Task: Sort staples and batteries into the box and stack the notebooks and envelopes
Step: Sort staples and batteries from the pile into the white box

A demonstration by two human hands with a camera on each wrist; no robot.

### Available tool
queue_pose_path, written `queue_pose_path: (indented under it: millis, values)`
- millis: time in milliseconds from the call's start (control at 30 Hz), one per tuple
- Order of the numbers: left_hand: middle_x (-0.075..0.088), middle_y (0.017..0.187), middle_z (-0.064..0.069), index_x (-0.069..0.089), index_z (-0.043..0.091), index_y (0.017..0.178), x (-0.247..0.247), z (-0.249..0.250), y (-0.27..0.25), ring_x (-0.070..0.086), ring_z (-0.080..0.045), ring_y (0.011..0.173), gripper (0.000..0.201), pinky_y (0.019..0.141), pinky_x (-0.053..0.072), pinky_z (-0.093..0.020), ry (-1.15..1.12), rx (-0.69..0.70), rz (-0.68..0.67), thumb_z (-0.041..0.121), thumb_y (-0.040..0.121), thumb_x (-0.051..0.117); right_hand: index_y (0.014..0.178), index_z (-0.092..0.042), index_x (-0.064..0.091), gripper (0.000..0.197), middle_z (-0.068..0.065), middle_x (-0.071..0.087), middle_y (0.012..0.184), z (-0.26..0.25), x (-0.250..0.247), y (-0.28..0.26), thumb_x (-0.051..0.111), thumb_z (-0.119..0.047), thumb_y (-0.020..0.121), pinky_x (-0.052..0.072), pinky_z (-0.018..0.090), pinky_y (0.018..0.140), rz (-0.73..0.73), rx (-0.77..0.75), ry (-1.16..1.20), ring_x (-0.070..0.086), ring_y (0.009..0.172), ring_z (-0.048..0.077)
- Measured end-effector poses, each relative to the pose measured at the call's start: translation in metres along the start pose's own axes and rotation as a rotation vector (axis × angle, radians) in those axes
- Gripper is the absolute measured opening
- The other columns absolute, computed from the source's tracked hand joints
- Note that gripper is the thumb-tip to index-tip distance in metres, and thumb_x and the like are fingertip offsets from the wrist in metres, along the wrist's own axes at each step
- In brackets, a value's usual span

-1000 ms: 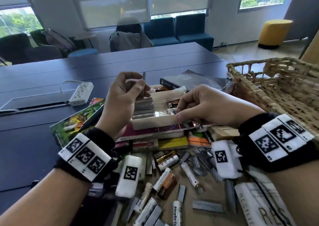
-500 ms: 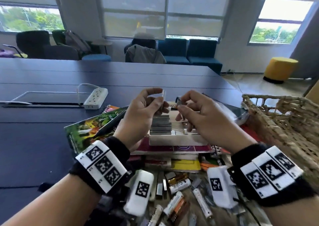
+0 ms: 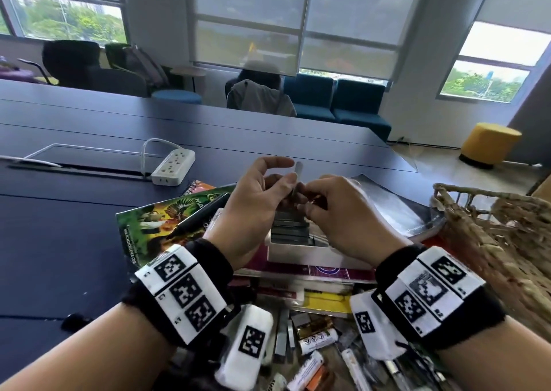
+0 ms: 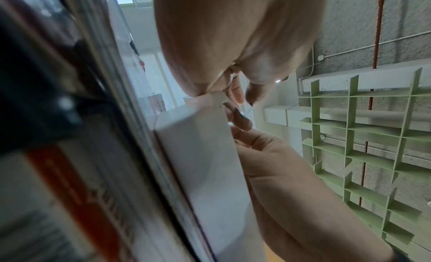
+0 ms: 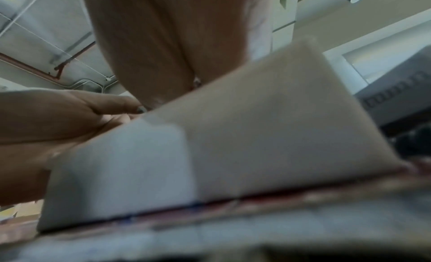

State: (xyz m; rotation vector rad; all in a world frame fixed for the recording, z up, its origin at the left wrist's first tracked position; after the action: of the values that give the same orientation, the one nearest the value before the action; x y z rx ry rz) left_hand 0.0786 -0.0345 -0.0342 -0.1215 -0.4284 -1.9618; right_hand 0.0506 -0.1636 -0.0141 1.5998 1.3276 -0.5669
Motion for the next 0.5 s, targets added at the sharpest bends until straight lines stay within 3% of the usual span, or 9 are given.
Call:
queue_pose_path:
  millis: [67,233,367,433,500]
  values:
    - [0.073,0.092,-0.012,0.055,0.012,0.128,0.0,0.001,-0.001,0.071,-0.02,0.081,0.025,0.076,0.059,-0.032,-0.014,-0.007,-0.006,0.013,0.103,0.056,0.08,-0.027,0.071,0.015,-0.01,0.054,0.08,-0.005,0.0,-0.001,0.072,-0.017,0.092,0.031,0.019,0.062,0.0,-0.012,-0.032,0.05,0.072,0.003]
    - [0.074,0.094,-0.012,0.055,0.014,0.128,0.001,0.001,-0.002,0.072,-0.021,0.083,0.025,0.075,0.058,-0.032,0.02,-0.003,-0.02,0.013,0.103,0.057,0.082,-0.025,0.071,0.015,-0.009,0.068,0.078,0.002,-0.01,-0.005,0.074,-0.01,0.086,0.054,0.033,0.072,0.051,0.009,0.02,0.064,0.075,0.007]
    - [0.074,0.094,-0.012,0.055,0.013,0.128,0.002,0.002,-0.002,0.071,-0.021,0.083,0.025,0.078,0.058,-0.035,0.039,-0.002,-0.022,0.013,0.103,0.057,0.087,-0.026,0.073,0.018,-0.012,0.073,0.081,0.002,-0.012,-0.009,0.071,-0.008,0.088,0.056,0.031,0.077,0.034,0.031,0.085,0.068,0.079,0.004]
    - [0.074,0.092,-0.01,0.055,0.013,0.128,0.002,0.004,-0.002,0.071,-0.02,0.083,0.025,0.083,0.058,-0.037,0.051,0.004,-0.028,0.013,0.103,0.057,0.089,-0.027,0.074,0.016,-0.013,0.073,0.08,0.003,-0.025,-0.012,0.072,-0.011,0.09,0.054,0.026,0.074,0.094,0.056,0.138,0.067,0.076,0.003]
    - [0.075,0.091,-0.008,0.056,0.013,0.127,0.003,0.004,-0.003,0.072,-0.018,0.084,0.024,0.09,0.057,-0.038,0.09,0.015,-0.033,0.012,0.103,0.057,0.09,-0.027,0.075,0.016,-0.009,0.073,0.079,0.006,-0.038,-0.017,0.072,-0.011,0.091,0.058,0.031,0.072,0.148,0.076,0.217,0.069,0.074,0.009]
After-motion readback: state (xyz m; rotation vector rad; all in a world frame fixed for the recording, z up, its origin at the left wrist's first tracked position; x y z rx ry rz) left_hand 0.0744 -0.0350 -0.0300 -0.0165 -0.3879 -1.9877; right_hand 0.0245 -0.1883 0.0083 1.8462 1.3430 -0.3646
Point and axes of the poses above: each hand's wrist, its own y-axis towards the middle knuckle, its own x-axis out of the palm, z = x × y, the point moved 8 cm from there along y, towards the middle knuckle
